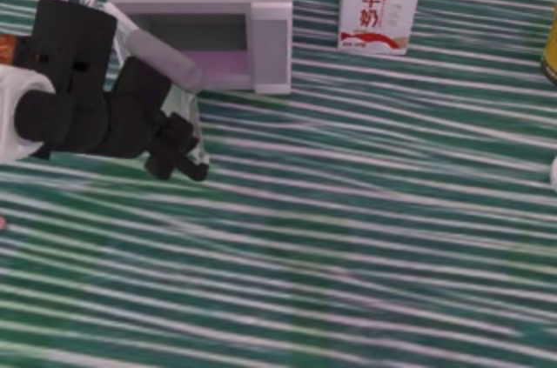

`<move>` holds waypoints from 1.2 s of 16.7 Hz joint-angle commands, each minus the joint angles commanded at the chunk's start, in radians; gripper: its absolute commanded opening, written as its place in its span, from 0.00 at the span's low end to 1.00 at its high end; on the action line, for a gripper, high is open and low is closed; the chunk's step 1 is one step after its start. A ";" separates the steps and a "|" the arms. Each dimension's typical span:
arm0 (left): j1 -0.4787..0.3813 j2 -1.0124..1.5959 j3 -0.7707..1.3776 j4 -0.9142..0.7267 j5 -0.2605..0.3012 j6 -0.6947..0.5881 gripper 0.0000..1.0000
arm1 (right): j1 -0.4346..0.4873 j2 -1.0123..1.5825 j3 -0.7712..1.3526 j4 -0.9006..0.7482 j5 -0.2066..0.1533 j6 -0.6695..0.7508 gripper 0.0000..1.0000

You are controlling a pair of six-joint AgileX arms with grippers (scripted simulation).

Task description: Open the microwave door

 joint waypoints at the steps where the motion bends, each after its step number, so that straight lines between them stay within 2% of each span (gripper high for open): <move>1: 0.000 0.000 0.000 0.000 0.000 0.000 0.00 | 0.000 0.000 0.000 0.000 0.000 0.000 1.00; 5: 0.002 0.001 -0.004 -0.010 0.016 0.011 0.00 | 0.000 0.000 0.000 0.000 0.000 0.000 1.00; 11: 0.053 -0.012 -0.005 -0.044 0.081 0.114 0.00 | 0.000 0.000 0.000 0.000 0.000 0.000 1.00; 20: 0.053 -0.012 -0.006 -0.045 0.081 0.115 0.00 | 0.000 0.000 0.000 0.000 0.000 0.000 1.00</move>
